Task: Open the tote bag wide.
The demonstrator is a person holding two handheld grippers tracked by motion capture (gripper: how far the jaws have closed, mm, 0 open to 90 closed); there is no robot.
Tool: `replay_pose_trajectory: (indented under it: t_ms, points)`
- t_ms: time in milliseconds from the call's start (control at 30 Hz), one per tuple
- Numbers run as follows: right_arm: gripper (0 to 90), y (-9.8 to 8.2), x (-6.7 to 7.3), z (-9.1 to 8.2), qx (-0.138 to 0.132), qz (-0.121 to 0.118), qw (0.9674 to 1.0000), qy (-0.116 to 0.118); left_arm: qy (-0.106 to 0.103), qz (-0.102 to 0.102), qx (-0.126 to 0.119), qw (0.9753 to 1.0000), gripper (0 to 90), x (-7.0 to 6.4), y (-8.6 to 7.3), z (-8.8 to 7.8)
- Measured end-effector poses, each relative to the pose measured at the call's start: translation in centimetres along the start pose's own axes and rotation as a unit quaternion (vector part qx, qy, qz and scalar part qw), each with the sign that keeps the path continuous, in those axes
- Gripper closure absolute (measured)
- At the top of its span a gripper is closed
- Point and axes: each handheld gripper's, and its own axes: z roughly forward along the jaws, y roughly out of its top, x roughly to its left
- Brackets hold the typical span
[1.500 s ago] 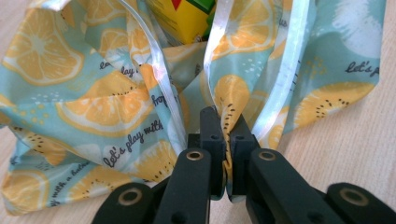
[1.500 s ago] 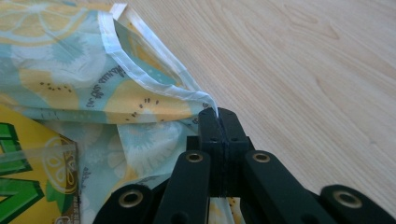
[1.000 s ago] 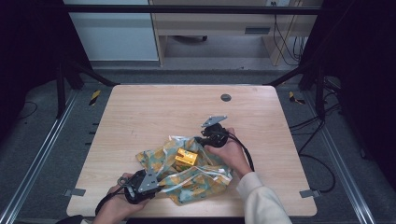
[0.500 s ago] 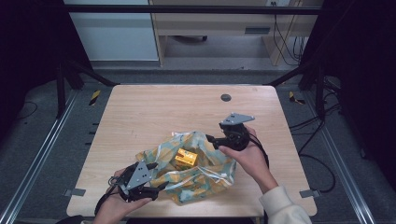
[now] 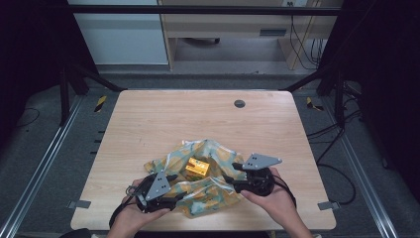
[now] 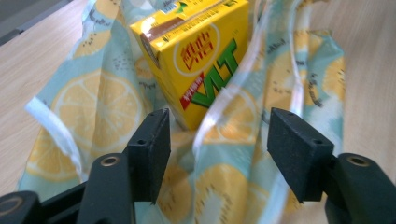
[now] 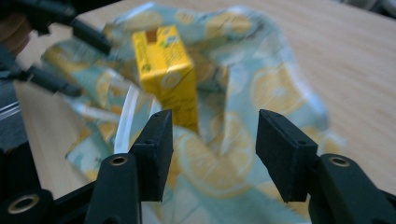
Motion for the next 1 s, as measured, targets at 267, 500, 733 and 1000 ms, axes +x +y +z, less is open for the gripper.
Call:
replay_pose_trajectory:
  t_ms: [267,500,733,1000]
  points:
    - [50.8,-2.5,1.3,1.9,0.032,-0.012,0.9988,0.036,-0.024,0.029,0.036,0.9986,36.6,-0.9,-0.1,1.2]
    - [70.1,-4.0,2.3,3.0,0.095,-0.047,0.9931,0.049,-0.054,0.054,0.121,0.9898,36.1,-1.4,-1.6,2.4]
    - [90.0,-4.1,2.6,3.1,0.110,-0.066,0.9895,0.065,-0.064,0.082,0.131,0.9858,61.3,-2.2,-1.6,2.8]
    - [90.0,-4.6,2.9,2.8,0.143,-0.094,0.9823,0.075,-0.066,0.072,0.154,0.9833,88.7,-1.7,-2.0,2.6]
